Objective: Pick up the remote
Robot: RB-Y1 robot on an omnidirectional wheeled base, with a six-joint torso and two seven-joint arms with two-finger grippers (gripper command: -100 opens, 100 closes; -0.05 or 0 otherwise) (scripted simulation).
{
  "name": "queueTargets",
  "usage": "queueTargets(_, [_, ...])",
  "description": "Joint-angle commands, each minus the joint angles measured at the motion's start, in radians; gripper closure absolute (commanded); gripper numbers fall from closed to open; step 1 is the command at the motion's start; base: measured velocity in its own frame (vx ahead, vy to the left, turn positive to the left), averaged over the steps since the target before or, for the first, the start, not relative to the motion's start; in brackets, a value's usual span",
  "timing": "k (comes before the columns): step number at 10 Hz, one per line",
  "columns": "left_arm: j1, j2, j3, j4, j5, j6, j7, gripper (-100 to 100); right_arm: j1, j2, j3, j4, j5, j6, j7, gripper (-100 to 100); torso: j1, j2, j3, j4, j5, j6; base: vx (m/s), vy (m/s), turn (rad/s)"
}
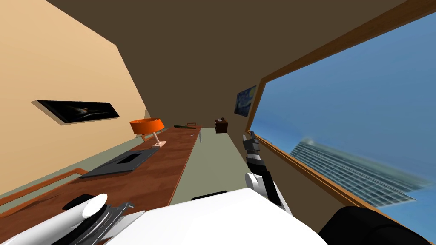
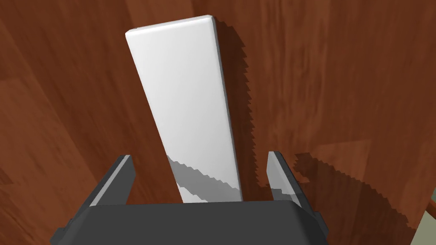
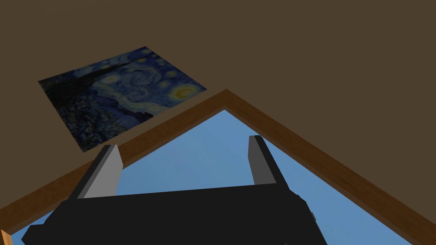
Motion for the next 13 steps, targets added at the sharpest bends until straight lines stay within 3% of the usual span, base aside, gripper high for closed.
queueTargets(1, [0.000,0.000,0.000,0.000,0.000,0.000,0.000,-100,0.000,0.000,0.000,0.000,0.000,0.000,0.000,0,0.000,0.000,0.000,0.000,0.000,0.000,0.033,0.009,0.003])
queueTargets(2, [-0.002,0.000,0.000,0.004,0.000,0.002,-0.002,0,0.000,0.000,0.000,0.000,0.000,0.000,0.000,0,-0.001,0.002,0.001,0.000,0.000,0.000,0.006,0.002,-0.001])
queueTargets(3, [-0.029,-0.025,-0.005,0.033,-0.025,-0.008,0.028,-100,0.000,0.000,0.000,0.000,0.000,0.000,0.000,0,-0.001,0.004,0.002,0.001,0.000,0.000,-0.057,0.045,-0.199])
queueTargets(7, [-0.084,-0.073,-0.016,0.091,-0.076,-0.029,0.087,-100,0.000,0.000,0.000,0.000,0.000,0.000,0.000,0,0.004,0.013,0.008,0.003,0.001,0.000,-0.129,0.072,-0.161])
queueTargets(8, [-0.080,-0.068,-0.015,0.093,-0.068,-0.029,0.071,-100,0.000,0.000,0.000,0.000,0.000,0.000,0.000,0,0.003,0.012,0.007,0.003,0.001,0.000,-0.045,0.024,-0.021])
queueTargets(9, [-0.081,-0.069,-0.015,0.094,-0.069,-0.030,0.074,100,0.000,0.000,0.000,0.000,0.000,0.000,0.000,0,0.001,0.009,0.006,0.002,0.000,-0.001,-0.010,0.005,0.010])
queueTargets(13, [-0.079,-0.069,-0.015,0.095,-0.069,-0.029,0.075,100,0.000,0.000,0.000,0.000,0.000,0.000,0.000,0,0.000,0.005,0.003,0.002,0.000,0.001,-0.001,0.000,0.002])
